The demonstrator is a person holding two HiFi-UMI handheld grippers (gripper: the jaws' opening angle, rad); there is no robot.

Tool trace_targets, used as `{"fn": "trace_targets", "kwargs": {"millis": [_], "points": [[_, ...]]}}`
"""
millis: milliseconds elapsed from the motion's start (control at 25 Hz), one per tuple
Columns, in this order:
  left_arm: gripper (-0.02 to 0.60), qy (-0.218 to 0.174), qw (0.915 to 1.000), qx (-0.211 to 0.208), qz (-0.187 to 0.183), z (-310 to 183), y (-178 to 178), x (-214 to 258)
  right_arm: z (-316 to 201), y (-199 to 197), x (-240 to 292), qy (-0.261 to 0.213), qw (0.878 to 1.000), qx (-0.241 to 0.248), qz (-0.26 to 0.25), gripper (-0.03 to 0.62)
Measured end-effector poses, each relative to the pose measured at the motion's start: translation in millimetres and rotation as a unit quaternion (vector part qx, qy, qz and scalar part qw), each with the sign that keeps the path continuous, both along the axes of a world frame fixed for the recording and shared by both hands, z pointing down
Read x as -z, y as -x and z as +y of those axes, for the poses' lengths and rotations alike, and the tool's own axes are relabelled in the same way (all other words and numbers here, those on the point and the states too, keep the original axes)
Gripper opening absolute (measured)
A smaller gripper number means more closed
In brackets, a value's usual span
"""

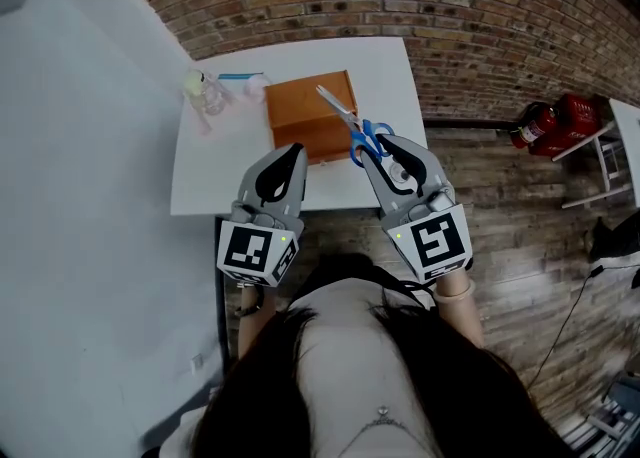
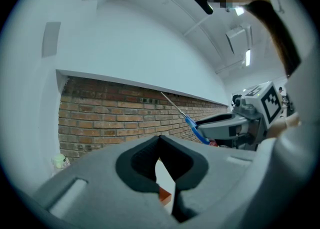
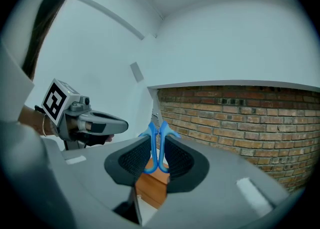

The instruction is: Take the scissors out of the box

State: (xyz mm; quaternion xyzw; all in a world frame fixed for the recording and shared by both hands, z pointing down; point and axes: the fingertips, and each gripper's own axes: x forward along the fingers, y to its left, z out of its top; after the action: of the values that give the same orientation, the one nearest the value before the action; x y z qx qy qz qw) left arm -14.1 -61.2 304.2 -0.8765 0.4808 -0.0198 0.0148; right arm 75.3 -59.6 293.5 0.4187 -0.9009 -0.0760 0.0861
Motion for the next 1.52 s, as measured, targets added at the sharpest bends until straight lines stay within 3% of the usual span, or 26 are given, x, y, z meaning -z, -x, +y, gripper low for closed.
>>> {"fn": "trace_targets", "kwargs": {"millis": [1520], "points": [[0.0, 0.002, 0.9999, -0.012, -0.003, -4.6, -6.8, -1.4, -2.0, 0.4, -1.0, -0.002, 1.0, 0.001, 0.009, 0.098]]}}
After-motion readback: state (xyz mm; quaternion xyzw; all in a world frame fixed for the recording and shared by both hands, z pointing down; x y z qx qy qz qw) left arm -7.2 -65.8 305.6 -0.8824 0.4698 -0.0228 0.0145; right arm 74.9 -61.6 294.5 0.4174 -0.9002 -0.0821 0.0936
